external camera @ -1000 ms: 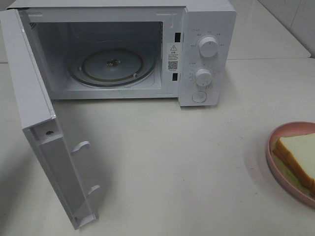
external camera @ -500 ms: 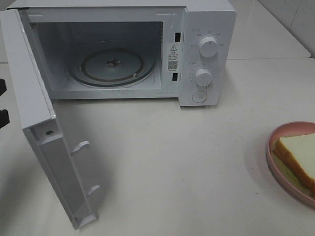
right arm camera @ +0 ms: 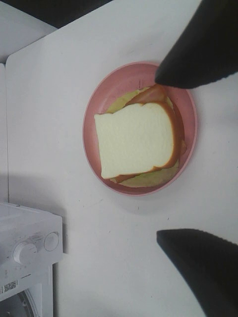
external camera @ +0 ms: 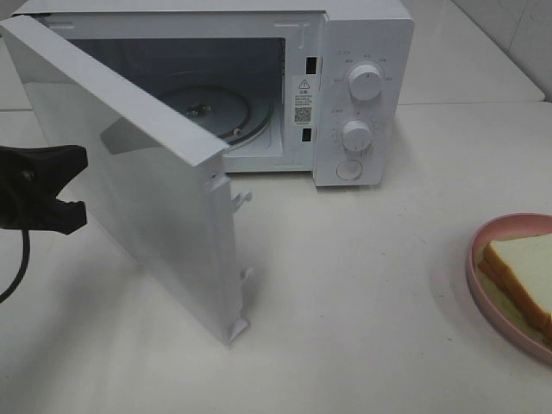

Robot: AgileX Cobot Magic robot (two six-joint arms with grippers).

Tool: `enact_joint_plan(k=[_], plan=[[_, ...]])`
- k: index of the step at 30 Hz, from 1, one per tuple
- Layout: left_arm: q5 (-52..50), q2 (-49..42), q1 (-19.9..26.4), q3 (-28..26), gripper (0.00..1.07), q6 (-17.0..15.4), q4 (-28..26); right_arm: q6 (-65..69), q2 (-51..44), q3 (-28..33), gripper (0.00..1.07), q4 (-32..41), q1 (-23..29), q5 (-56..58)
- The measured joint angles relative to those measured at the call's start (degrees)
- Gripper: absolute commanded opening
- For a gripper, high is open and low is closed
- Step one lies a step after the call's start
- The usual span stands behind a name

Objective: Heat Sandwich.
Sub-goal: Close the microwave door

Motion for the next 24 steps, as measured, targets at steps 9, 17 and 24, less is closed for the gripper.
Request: enact_joint_plan(k=[9,17,24], plan=[[-0.46,3.90,-6.47,-4.07,0.00,2.98,-7.05,0.00,0.00,0.06,0.75,0.00,0.00,0.00],[-0.69,8.37,-14.44,-8.94,0.00,8.19,-17.19,0.00,0.00,0.06,0.75,0.11,0.00,0.00],[-0.74,11.80,-17.99,-13.35,0.00,10.49,-23.15,0.00,0.00,0.06,0.75,0.17,0.00,0.00]])
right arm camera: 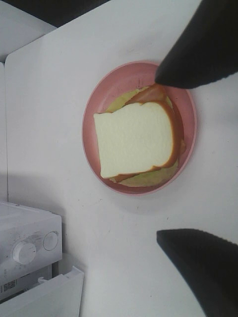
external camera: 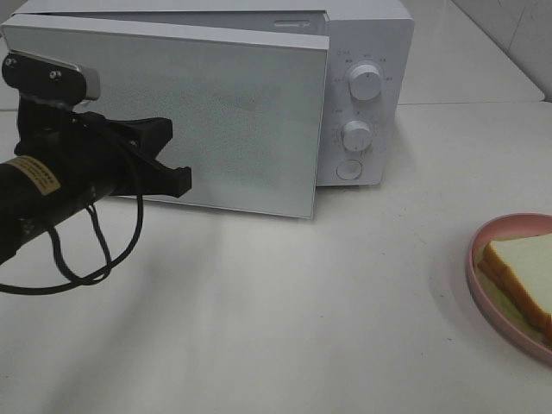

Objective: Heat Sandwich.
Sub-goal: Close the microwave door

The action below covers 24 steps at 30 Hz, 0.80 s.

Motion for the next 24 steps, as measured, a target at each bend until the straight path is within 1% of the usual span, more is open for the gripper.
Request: enact_joint_plan(k=[7,9,12,15,21,24], plan=[[0.52,2.69,-0.74,-3.50,0.00,0.11,-1.55,0.00,0.00,0.00,0.75,0.00,0.00,0.00],[1.20,3.84,-0.80,-5.61,0.00,0.11,-2.06,0.00,0.00,0.00,0.75,0.00,0.00,0.00],[1.89,4.47,-0.80,-6.99,0.00,0.11,-2.41,0.00,0.00,0.00,0.75,0.00,0.00,0.00],[2.46,5.50,-0.80,-9.57,0.00,0.17,-3.27,0.00,0.00,0.00,0.75,0.00,0.00,0.00],[2.58,6.70,-0.80,-12.38,0.00,0.17,-3.67,0.00,0.00,0.00,0.75,0.00,0.00,0.00],[4.47,8.02,-0.80,-14.84,0.00,1.20,-4.13,0.00,0.00,0.00,0.75,0.00,0.00,0.00]])
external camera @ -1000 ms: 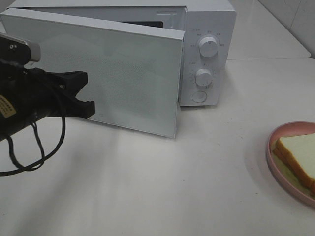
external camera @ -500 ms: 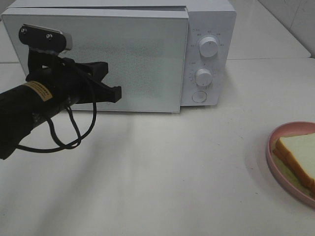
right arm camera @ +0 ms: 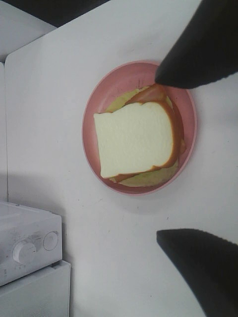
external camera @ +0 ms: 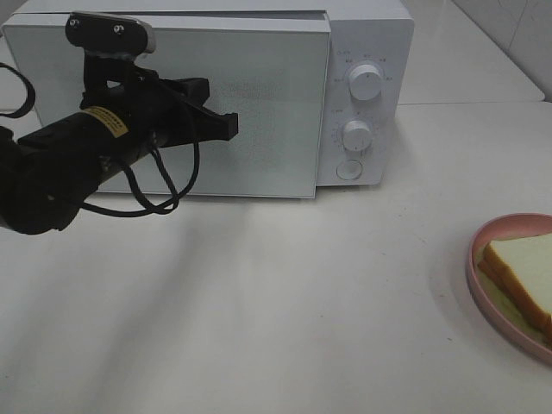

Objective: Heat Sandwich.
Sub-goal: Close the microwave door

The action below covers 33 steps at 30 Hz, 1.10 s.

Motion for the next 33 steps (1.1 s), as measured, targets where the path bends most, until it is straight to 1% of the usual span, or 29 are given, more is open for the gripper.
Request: enact_joint_plan(k=[1,3,10,15,18,23,31,33], plan=[[0.00,0.00,0.00,0.00,0.00,0.00,0.00,0.00,0.00,0.00,0.75,0.00,0.00,0.00],[1.03,0.97,0.00,-1.89,0.00,1.32,-0.69,0.00,0.00,0.00,0.75,0.00,0.00,0.00],[1.49,2.52,0.00,-4.58,0.00,1.89,-1.89,0.00,0.00,0.00,0.75,0.00,0.00,0.00],[4.47,4.18,-0.69,-7.56,0.00,3.09,-0.74,0.00,0.00,0.00,0.75,0.00,0.00,0.00],[5.73,5.67,-0.69,-10.08,0.00,3.44,-0.52,0.00,0.00,0.00,0.75,0.00,0.00,0.00],[6.53,7.10,-0.52,-12.20,0.00,3.72,0.57,0.00,0.00,0.00,0.75,0.00,0.00,0.00],[7.45,7.16,-0.52,-12.38,0.00,3.72,0.92,0.00,0.00,0.00,0.75,0.00,0.00,0.00],[7.68,6.30,-0.52,-11.69,0.00,3.61,0.86,0.00,0.00,0.00,0.75,0.00,0.00,0.00]])
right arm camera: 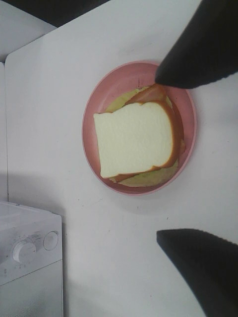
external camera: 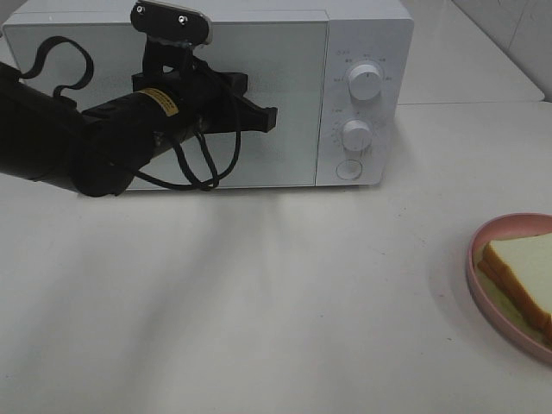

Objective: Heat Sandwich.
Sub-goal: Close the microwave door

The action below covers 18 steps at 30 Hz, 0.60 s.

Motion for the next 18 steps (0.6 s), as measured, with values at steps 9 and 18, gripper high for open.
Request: enact_joint_plan(k=[9,18], plan=[[1.20,-10.77,-1.49,12.83,0.00,-0.63,0.86,0.00,0.00,0.00,0.75,0.00,0.00,0.00],[25.44,-20.11,-1.78,15.93,1.01,-3.21,3.21,0.00,0.00,0.00,0.75,0.00,0.00,0.00]])
